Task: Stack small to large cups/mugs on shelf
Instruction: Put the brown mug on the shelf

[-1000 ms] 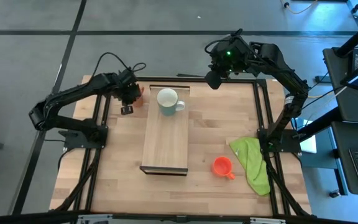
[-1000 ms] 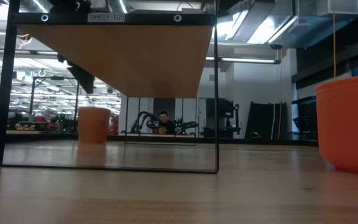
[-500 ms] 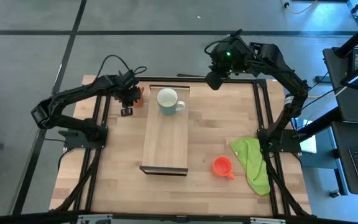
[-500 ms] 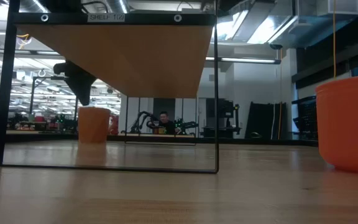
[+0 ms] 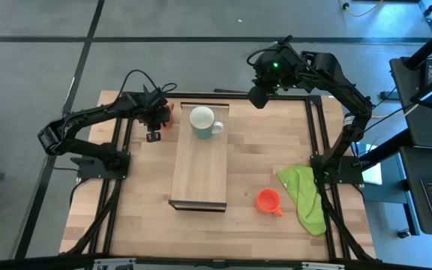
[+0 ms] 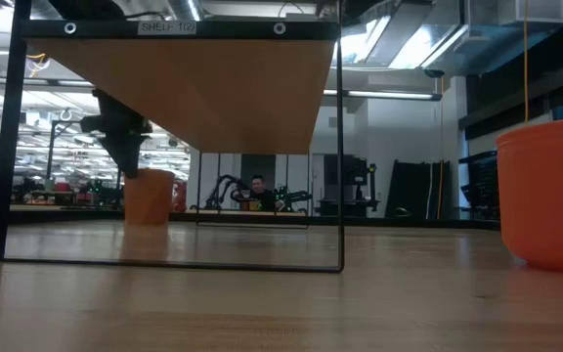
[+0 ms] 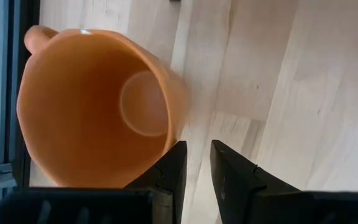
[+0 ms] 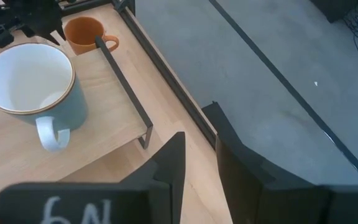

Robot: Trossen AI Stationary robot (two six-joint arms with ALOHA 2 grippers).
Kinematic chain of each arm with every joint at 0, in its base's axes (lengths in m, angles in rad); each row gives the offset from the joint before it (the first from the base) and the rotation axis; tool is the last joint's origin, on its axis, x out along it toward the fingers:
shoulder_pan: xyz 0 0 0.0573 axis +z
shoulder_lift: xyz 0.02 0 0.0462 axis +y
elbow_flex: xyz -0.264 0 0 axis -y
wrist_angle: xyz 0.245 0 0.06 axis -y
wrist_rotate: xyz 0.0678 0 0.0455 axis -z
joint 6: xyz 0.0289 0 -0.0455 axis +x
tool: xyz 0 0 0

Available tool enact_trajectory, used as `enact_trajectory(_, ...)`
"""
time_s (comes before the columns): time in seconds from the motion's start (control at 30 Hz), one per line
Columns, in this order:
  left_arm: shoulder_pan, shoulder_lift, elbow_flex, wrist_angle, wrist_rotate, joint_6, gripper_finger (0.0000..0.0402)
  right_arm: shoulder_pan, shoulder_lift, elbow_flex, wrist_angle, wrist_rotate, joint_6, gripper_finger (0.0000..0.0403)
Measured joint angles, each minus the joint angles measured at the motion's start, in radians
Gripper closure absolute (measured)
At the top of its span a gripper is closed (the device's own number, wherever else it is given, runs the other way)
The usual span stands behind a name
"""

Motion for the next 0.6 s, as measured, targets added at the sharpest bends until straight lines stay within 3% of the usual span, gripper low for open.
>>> enact_trajectory(0.3,-0.031,-0.037,0.127,-0.024,0.043,-0.065,0.0335,-0.007,0.0,0.0,0.002,0.0,-0.002,0.0311)
enact_trajectory(0.6,0.019,-0.003,0.104,-0.038,0.031,-0.019,0.0335,-0.009,0.0,0.0,0.004,0.0,-0.003,0.0311)
